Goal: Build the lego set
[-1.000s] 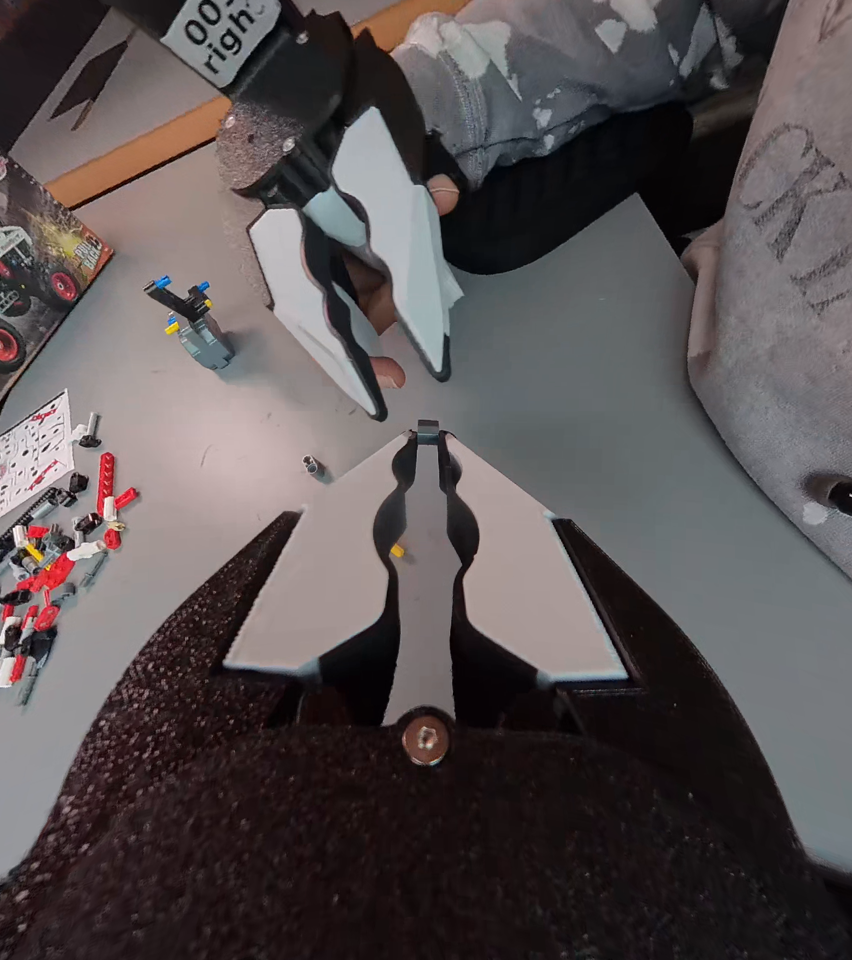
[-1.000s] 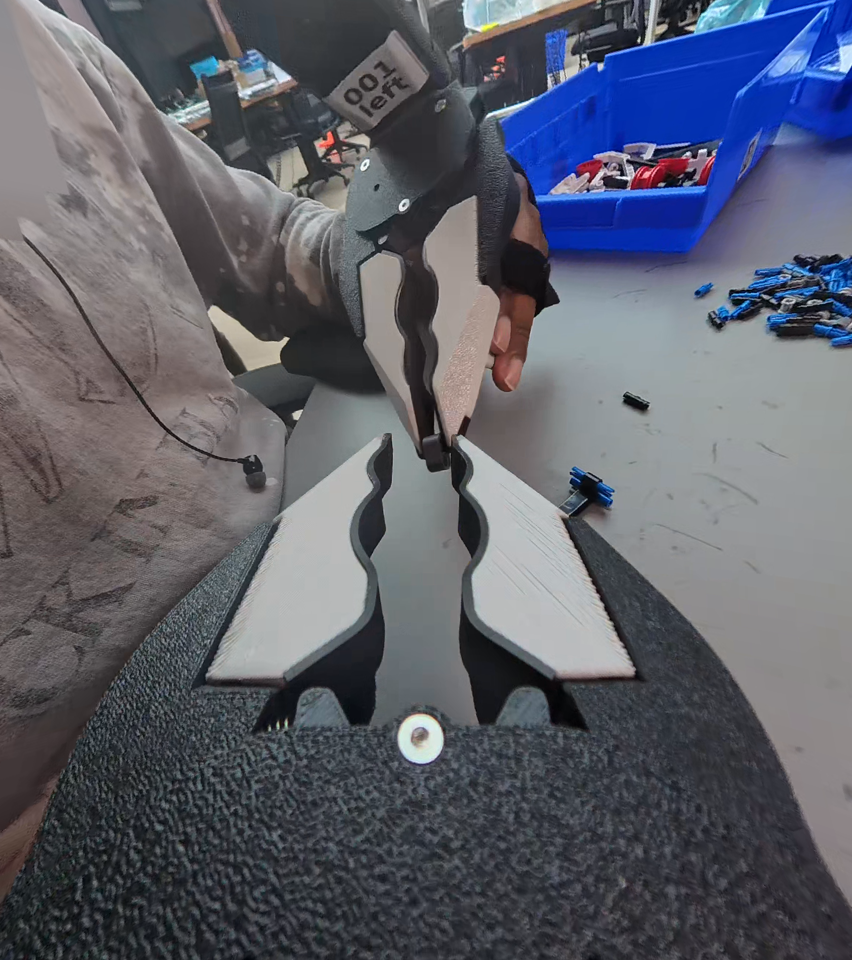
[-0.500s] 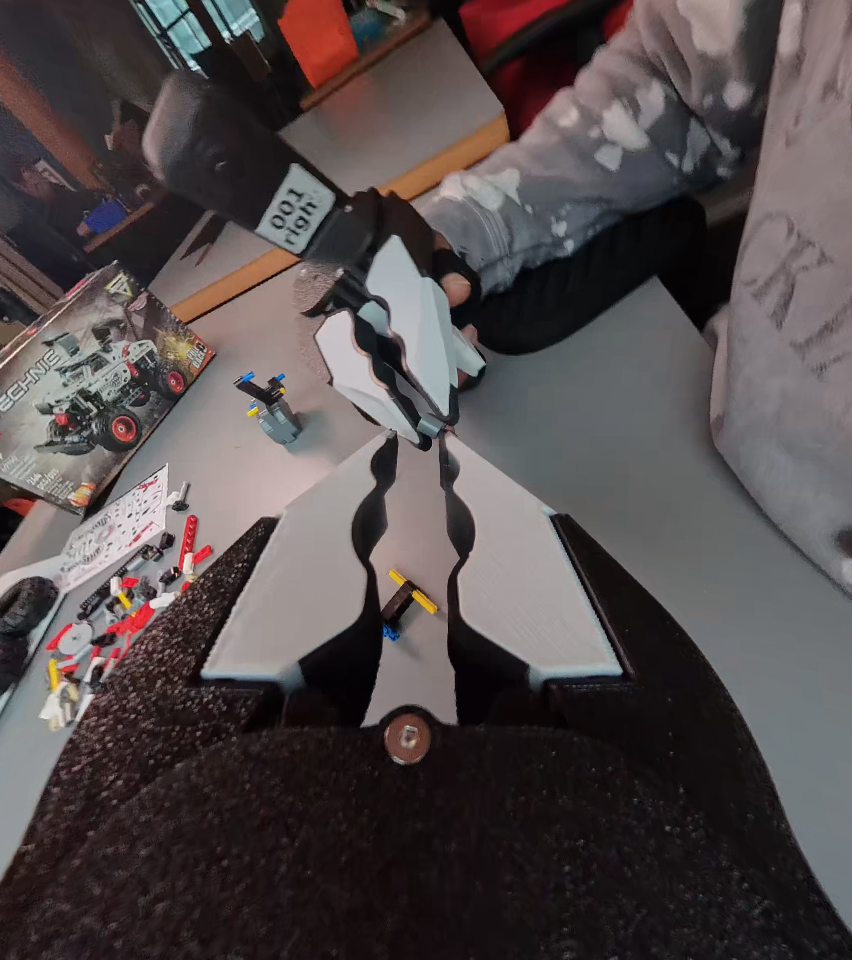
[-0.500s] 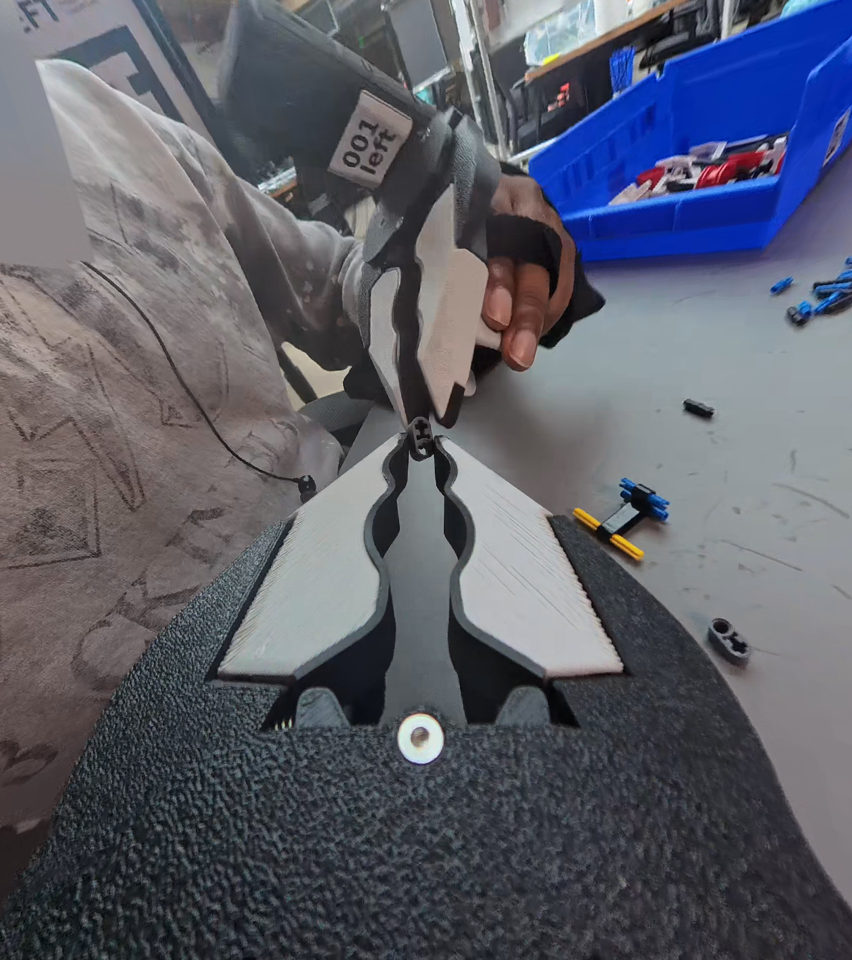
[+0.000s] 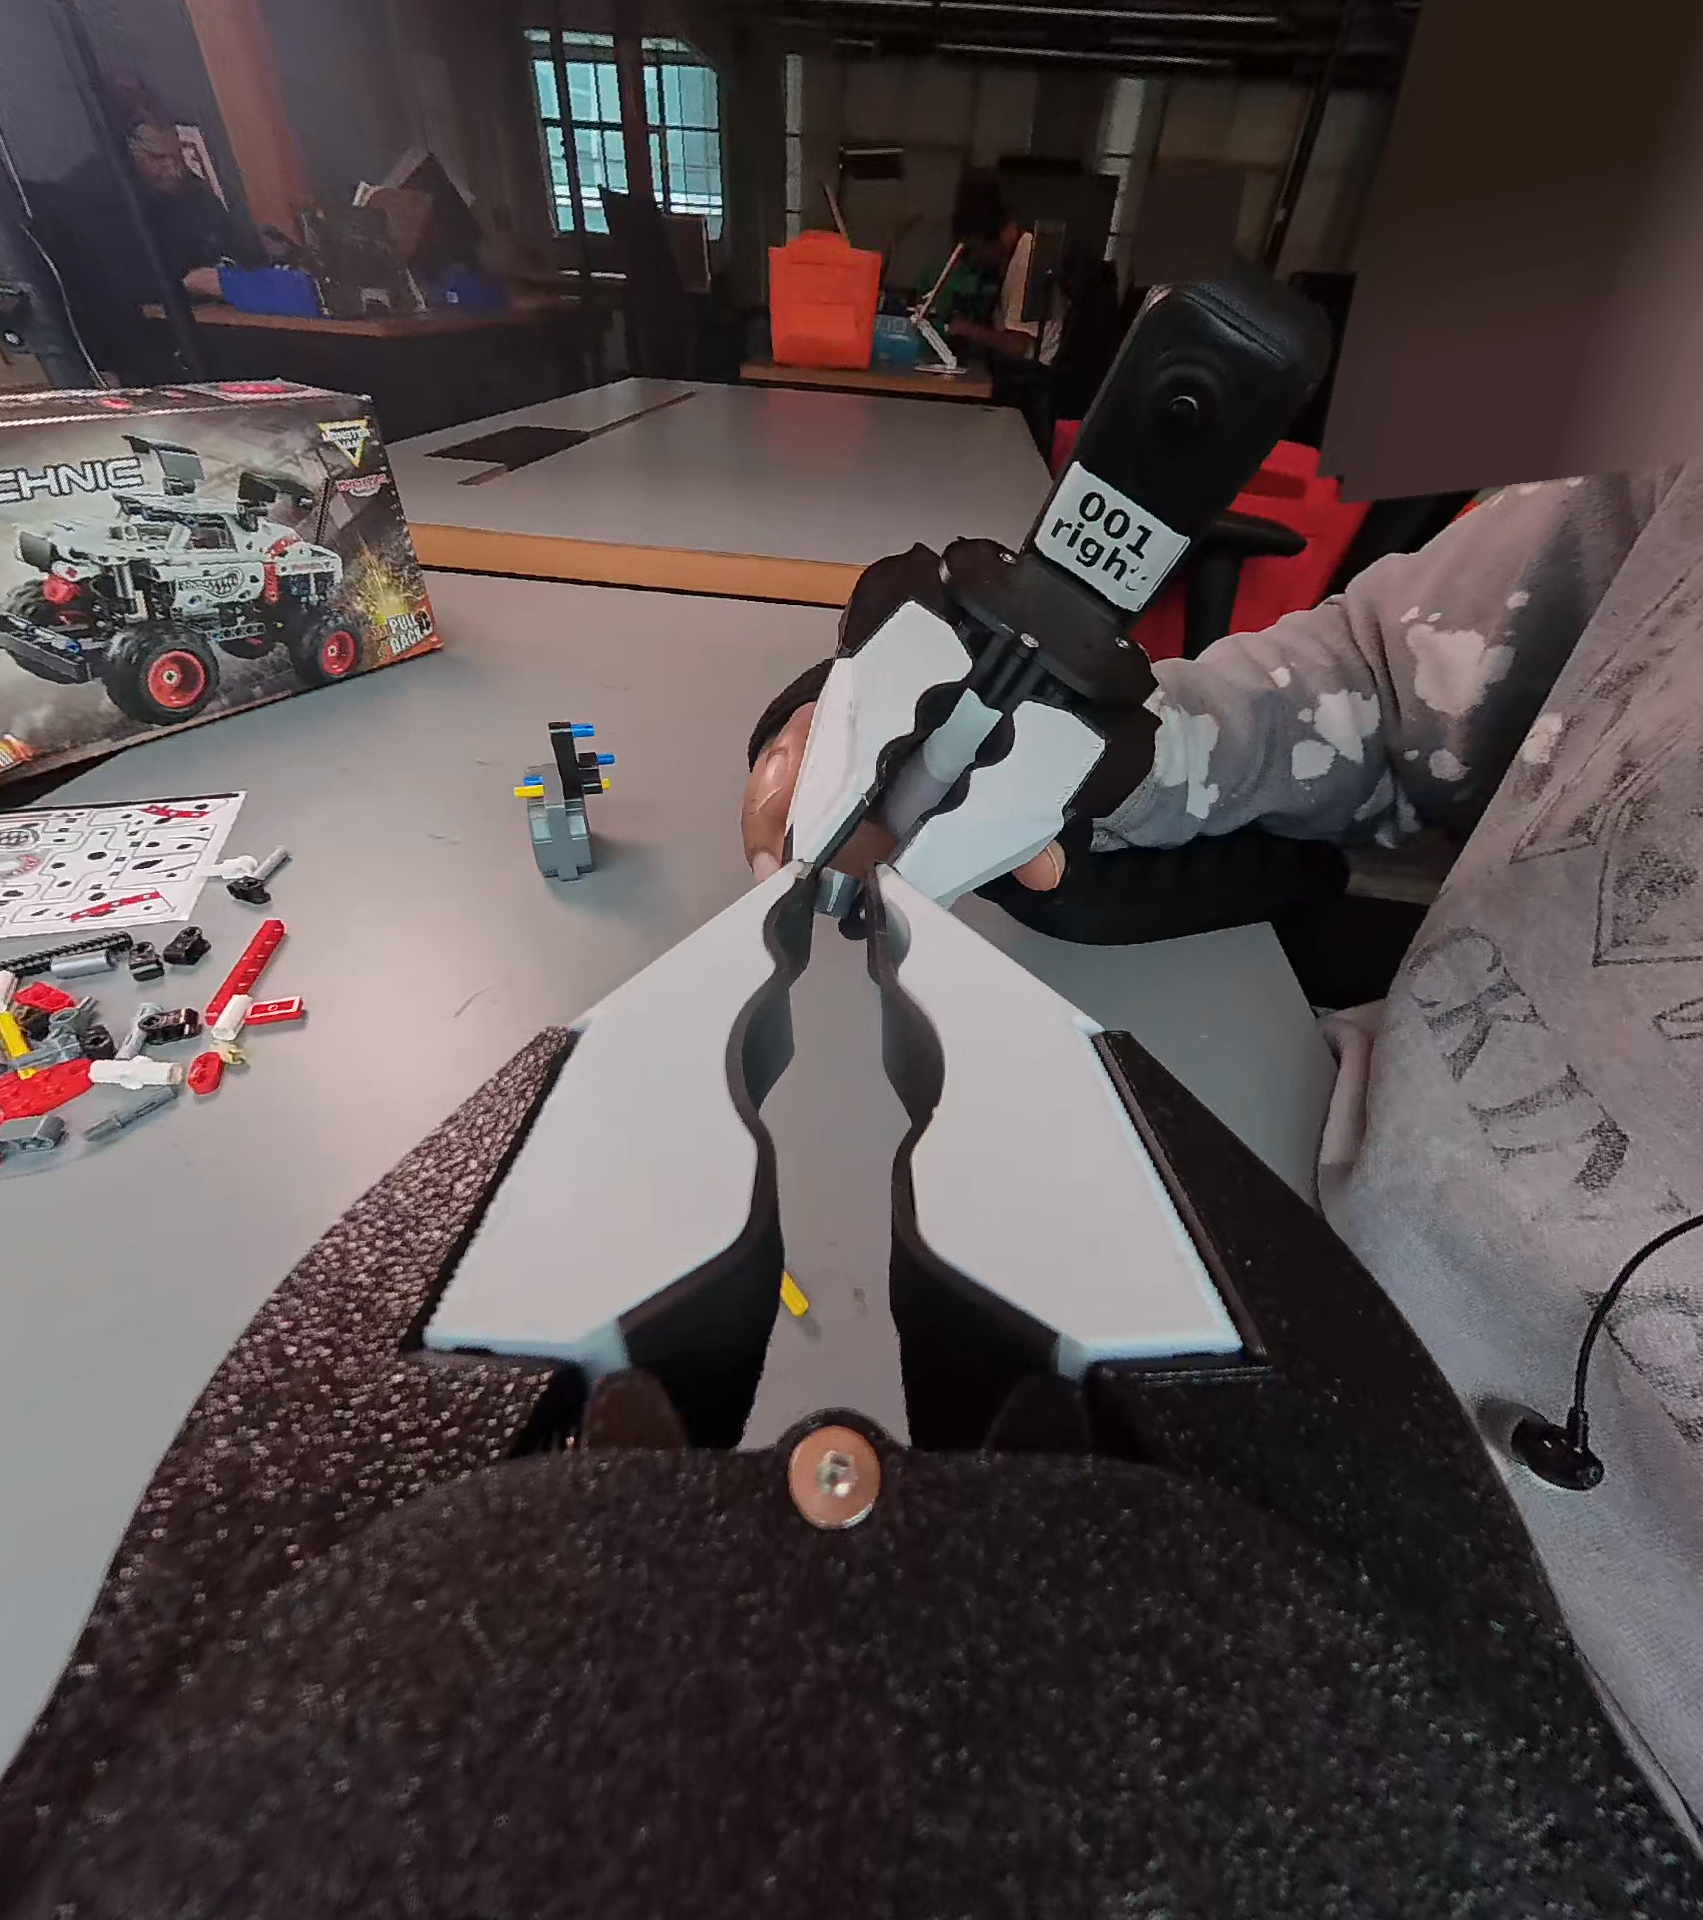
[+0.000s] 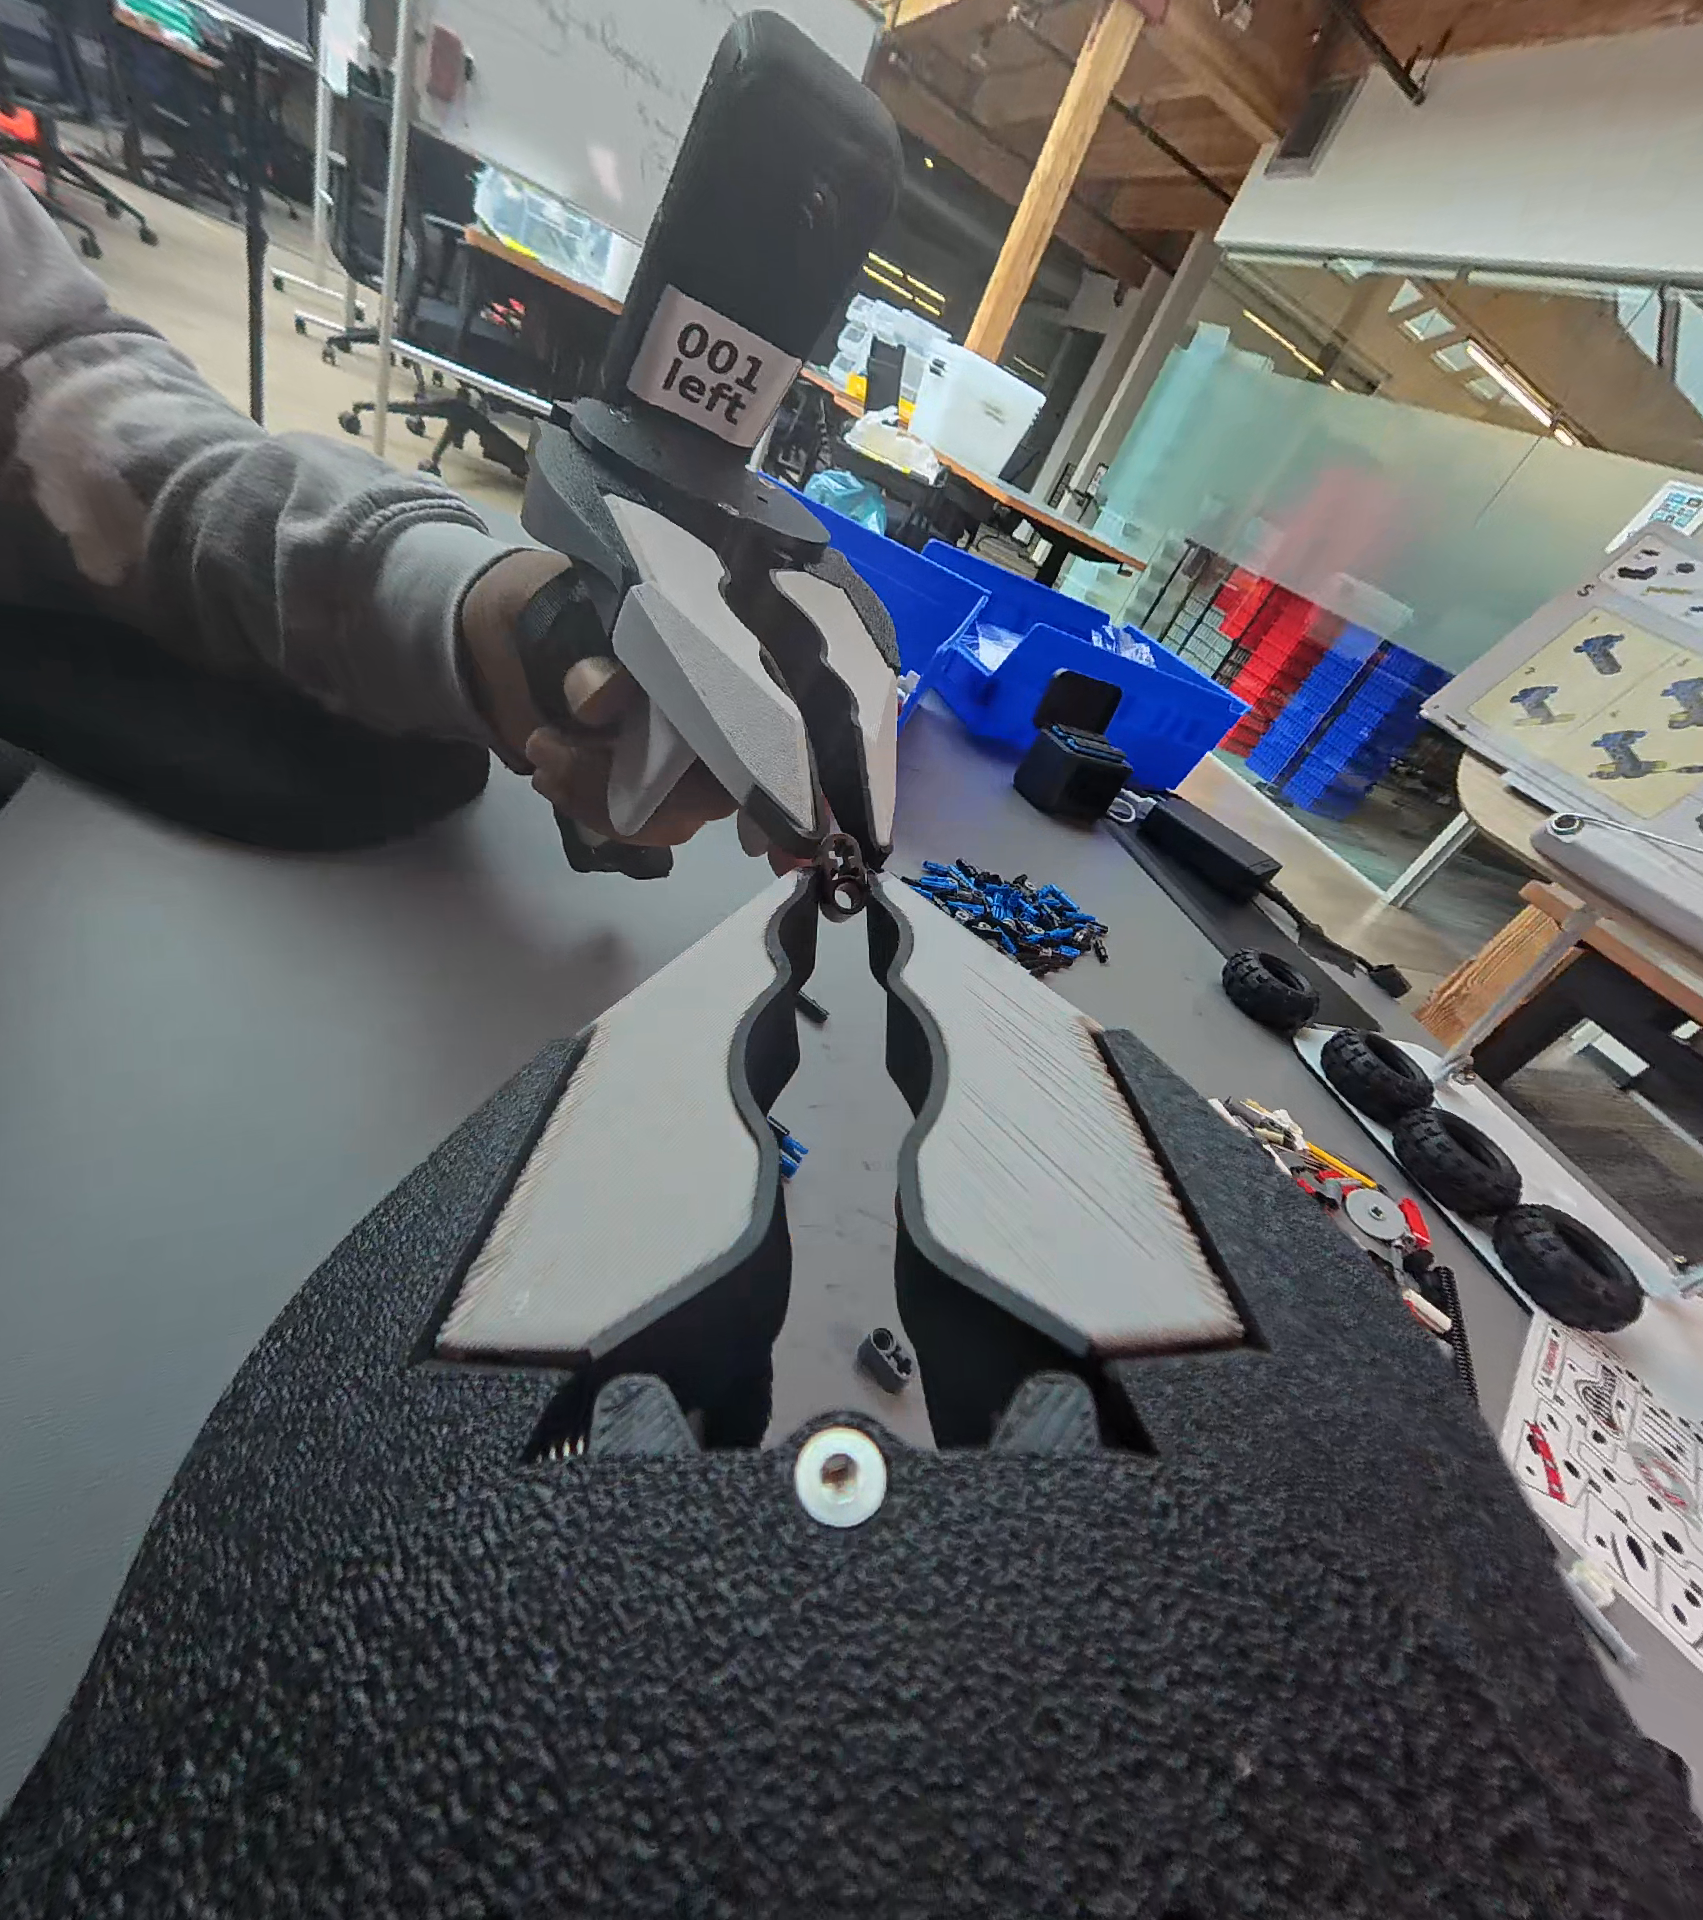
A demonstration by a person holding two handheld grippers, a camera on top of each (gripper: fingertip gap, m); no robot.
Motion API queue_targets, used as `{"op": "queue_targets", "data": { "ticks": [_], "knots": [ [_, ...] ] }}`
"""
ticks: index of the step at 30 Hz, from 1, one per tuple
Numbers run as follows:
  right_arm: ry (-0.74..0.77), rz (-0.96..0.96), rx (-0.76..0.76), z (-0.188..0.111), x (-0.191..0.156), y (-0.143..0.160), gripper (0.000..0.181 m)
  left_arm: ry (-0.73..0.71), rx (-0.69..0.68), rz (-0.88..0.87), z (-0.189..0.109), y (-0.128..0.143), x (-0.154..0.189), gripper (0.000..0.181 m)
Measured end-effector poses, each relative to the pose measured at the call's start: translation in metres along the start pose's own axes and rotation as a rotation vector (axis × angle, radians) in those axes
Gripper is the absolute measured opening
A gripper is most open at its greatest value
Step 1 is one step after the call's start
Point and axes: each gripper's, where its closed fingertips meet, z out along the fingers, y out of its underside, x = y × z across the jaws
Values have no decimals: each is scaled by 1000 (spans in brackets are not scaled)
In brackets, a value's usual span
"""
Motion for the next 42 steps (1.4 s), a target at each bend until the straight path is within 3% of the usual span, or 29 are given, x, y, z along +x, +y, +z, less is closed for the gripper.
{"op": "queue_targets", "data": {
  "ticks": [8,11,14,16,20,25,31,42],
  "knots": [
    [86,-131,-16,-1,5,-2,9,9,9,-111,1,-2,-3,13],
    [94,-162,17,-3,3,-10,9,162,76,-354,-2,-10,3,28],
    [83,-169,74,-4,-2,-21,9,340,129,-620,-6,-17,9,32],
    [65,-161,106,-5,-7,-28,9,421,150,-701,-5,-20,15,29],
    [58,-175,118,-5,-12,-32,8,478,125,-714,-1,-19,26,16],
    [57,-185,88,-4,-10,-25,8,447,100,-747,1,-13,19,15],
    [0,-228,-13,-2,-16,-4,9,321,-58,-628,3,11,15,15],
    [-43,-319,-104,-2,-24,12,9,279,-166,-634,6,29,14,15]
  ]
}}
